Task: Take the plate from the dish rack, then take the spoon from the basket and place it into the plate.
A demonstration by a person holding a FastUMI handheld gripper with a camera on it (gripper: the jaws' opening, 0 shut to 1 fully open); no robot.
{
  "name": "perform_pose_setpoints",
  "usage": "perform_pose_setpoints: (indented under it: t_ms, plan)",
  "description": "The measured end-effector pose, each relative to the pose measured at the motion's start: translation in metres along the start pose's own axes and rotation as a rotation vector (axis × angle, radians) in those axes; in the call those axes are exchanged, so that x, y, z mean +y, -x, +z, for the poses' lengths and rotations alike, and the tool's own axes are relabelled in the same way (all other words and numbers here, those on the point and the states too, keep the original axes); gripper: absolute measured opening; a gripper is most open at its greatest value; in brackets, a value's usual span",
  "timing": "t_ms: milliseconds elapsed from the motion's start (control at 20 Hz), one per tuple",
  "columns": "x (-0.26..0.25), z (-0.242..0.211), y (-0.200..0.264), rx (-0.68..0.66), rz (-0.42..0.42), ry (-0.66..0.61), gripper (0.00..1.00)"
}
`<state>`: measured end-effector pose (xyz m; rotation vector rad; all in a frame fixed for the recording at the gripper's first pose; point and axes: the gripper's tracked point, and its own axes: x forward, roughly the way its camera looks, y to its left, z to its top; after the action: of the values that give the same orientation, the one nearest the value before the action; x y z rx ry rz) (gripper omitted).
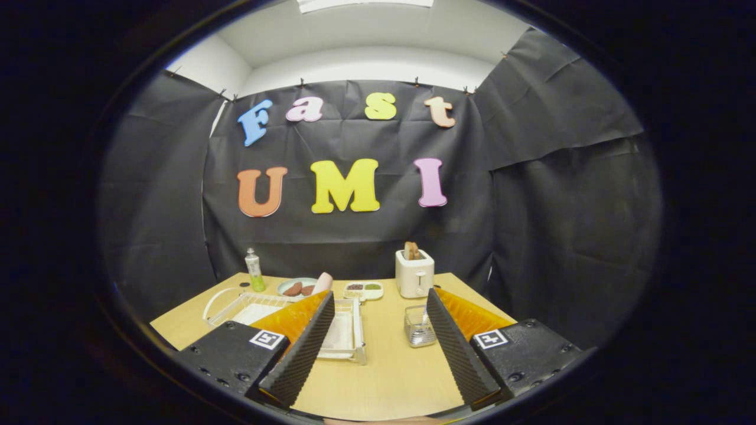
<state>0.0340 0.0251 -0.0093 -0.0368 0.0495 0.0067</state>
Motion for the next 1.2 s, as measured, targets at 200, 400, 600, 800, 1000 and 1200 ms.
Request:
perform_pose_setpoints:
  t_ms: [200,400,600,800,1000,1200]
  plan:
    - [0.027,0.014,-0.033,0.061,0.023,0.039,1.0]
    - [0.066,0.034,-0.076,0.186,0.055,0.103,1.0]
    - [0.099,0.044,-0.13,0.342,0.019,0.17,1.0]
    - [0.117,0.02,-0.186,0.594,-0.039,0.198,0.99]
    - [0.131,0.005,-0.216,0.796,-0.069,0.104,0.94]
    - [0.124,-0.009,-0.243,0.927,-0.128,0.117,0.93]
